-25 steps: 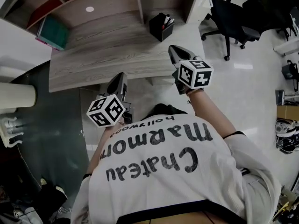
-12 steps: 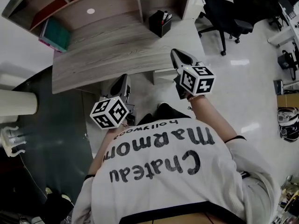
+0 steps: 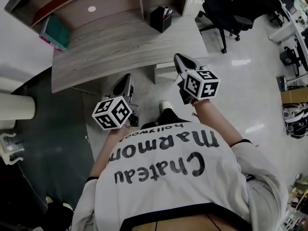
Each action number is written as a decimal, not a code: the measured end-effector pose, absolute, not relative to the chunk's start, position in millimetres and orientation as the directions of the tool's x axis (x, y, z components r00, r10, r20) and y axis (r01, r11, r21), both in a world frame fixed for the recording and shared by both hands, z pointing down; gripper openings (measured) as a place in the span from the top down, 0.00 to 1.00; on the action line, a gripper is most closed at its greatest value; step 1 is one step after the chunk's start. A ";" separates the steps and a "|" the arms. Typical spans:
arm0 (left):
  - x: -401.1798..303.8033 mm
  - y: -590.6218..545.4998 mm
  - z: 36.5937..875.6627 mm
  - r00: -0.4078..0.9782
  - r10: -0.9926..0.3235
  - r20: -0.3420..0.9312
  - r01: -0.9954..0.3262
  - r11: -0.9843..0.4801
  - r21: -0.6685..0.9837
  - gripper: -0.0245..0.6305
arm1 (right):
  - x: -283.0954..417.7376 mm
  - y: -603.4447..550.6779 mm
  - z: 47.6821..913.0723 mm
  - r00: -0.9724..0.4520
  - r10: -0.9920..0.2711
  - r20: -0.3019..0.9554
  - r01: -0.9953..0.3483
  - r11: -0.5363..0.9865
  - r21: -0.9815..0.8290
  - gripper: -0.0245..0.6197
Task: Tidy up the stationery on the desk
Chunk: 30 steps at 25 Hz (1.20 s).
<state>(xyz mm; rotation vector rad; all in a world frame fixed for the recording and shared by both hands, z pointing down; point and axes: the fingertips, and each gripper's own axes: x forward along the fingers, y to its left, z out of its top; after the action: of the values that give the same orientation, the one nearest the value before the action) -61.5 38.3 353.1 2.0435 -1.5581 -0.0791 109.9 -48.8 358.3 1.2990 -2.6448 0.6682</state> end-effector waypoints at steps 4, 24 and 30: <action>-76.0 46.8 356.9 0.278 -0.918 0.281 -0.876 -0.122 0.466 0.94 | 104.8 -33.7 370.3 -0.635 -0.705 0.316 -0.769 0.536 -0.349 0.95; -66.0 75.9 390.2 0.286 -0.903 0.321 -0.871 -0.106 0.480 0.94 | 84.4 -3.9 392.0 -0.664 -0.654 0.363 -0.748 0.584 -0.315 0.95; -69.4 83.1 393.7 0.282 -0.902 0.326 -0.868 -0.095 0.487 0.94 | 83.8 1.9 395.1 -0.662 -0.651 0.371 -0.749 0.582 -0.316 0.95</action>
<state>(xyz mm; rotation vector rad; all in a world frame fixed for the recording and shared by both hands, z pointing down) -69.4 83.1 393.7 1.9565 -1.5830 -0.0730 83.8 1.9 395.1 1.1671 -2.5978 0.6686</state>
